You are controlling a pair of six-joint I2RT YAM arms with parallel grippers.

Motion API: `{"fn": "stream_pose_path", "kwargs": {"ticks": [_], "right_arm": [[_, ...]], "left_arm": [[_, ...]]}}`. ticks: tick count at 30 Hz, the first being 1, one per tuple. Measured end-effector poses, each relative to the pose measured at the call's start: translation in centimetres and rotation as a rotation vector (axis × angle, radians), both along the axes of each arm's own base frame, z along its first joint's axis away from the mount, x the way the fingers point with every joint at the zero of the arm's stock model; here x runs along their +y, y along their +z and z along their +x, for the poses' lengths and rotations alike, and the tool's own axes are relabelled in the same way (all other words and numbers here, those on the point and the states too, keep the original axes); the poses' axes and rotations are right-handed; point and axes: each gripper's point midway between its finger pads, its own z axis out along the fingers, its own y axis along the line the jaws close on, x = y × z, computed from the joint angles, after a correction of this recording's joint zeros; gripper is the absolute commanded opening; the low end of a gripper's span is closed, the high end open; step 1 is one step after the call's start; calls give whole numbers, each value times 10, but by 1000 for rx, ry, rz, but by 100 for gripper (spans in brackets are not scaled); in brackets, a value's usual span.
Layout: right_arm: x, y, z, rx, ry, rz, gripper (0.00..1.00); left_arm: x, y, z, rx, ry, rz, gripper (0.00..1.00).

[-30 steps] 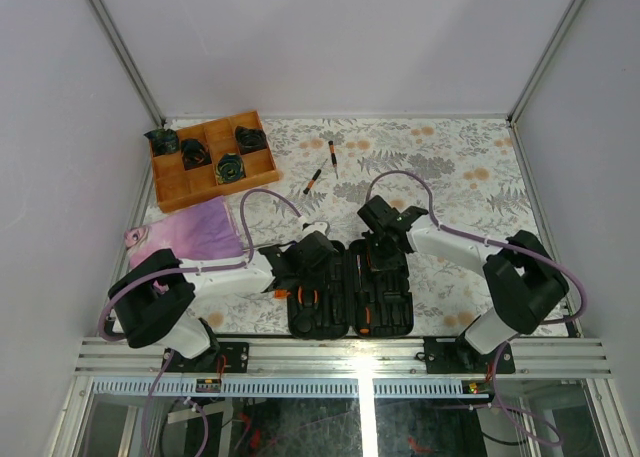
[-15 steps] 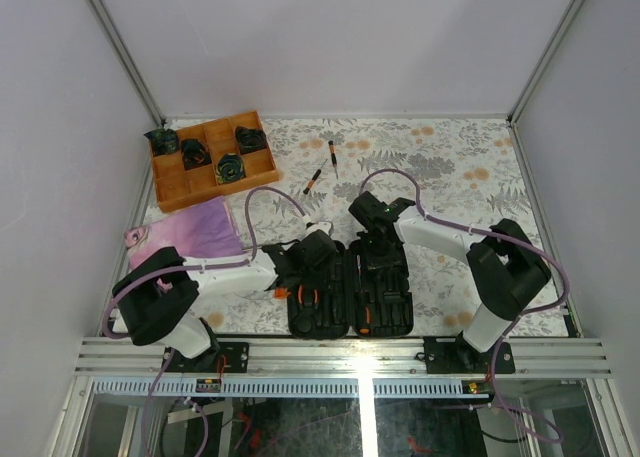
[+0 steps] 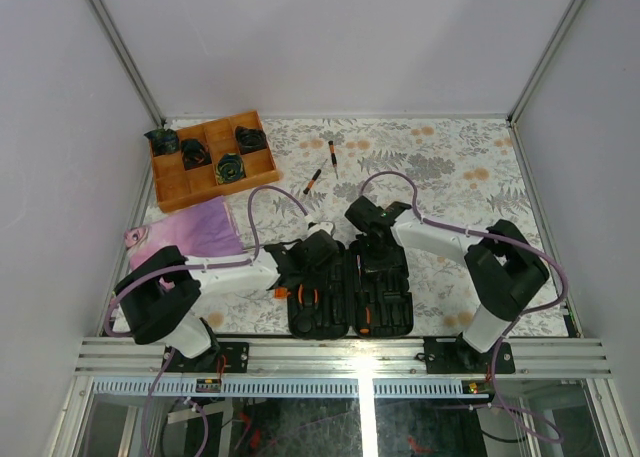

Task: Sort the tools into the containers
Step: Adjust the screwdriver in the storage box, then move the storage box to the center of the board.

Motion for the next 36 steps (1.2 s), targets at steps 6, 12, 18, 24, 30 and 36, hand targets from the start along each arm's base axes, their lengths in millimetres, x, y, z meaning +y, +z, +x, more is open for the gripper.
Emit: {"fn": "stream_pose_path", "kwargs": {"ticks": [6,12,18,24,30,36], "right_arm": [[5,21,8,-154,27,43,18],[12,64,27,-358,52,96,31],[-2,123,41,-575,-47,185,33],[-35,84,8,-484,-134,114,38],[-68,41,-32,-360,-202,40,44],[-69,24,-43,-303,-237,66,39]], "left_arm": [[2,3,0,-21,13,3,8],[9,9,0,-29,29,13,25],[12,54,21,-105,75,-87,29],[37,85,61,-169,192,-145,34],[70,73,74,-137,287,-95,37],[91,44,59,-73,313,-32,38]]}}
